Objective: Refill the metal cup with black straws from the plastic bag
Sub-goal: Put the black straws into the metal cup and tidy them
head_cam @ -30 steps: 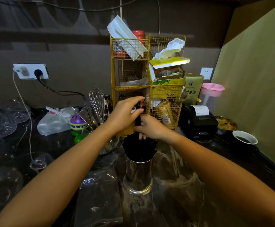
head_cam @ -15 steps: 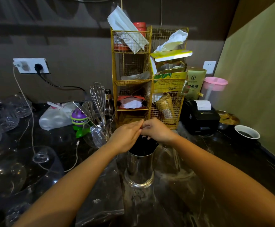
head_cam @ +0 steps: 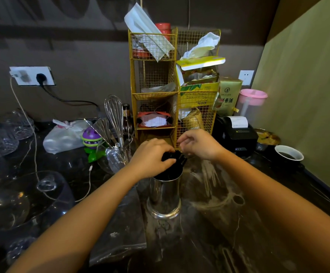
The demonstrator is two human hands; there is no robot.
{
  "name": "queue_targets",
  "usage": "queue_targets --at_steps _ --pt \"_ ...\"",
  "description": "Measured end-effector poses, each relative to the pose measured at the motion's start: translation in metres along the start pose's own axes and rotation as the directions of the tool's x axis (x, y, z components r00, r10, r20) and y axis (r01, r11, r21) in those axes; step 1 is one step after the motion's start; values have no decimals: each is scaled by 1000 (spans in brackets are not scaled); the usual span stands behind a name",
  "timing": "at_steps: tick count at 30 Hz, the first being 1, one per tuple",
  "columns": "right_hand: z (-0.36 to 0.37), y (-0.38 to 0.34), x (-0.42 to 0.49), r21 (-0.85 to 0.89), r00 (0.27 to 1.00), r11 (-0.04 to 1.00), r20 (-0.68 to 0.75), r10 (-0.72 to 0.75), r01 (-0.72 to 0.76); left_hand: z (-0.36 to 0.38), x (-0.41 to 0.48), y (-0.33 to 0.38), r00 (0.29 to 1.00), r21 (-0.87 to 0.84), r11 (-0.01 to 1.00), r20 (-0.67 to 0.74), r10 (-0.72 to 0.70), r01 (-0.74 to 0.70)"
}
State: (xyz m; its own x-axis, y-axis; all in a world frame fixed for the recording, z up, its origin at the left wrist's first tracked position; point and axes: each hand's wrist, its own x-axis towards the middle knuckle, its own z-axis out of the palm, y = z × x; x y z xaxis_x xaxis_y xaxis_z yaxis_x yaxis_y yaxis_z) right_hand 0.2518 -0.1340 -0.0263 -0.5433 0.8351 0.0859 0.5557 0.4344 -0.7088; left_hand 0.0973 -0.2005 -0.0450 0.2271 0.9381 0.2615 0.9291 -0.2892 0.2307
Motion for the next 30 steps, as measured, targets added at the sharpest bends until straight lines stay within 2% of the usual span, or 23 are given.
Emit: queue_targets --at_steps 5,9,12,21,30 --pt "3 9 -16 -192 995 981 91 34 -16 7 -5 17 991 113 993 134 30 -45" --pt "15 15 -20 -253 986 967 160 49 -7 16 -5 17 991 146 989 134 3 -22" --pt "26 20 -20 -266 988 964 145 57 -17 19 -4 15 993 145 989 116 -13 -5" --pt "47 28 -18 -87 989 992 110 101 -91 21 -1 15 996 95 995 89 -16 7" --pt "52 31 -19 20 995 997 76 71 -72 22 0 15 997 17 1000 77 -17 16"
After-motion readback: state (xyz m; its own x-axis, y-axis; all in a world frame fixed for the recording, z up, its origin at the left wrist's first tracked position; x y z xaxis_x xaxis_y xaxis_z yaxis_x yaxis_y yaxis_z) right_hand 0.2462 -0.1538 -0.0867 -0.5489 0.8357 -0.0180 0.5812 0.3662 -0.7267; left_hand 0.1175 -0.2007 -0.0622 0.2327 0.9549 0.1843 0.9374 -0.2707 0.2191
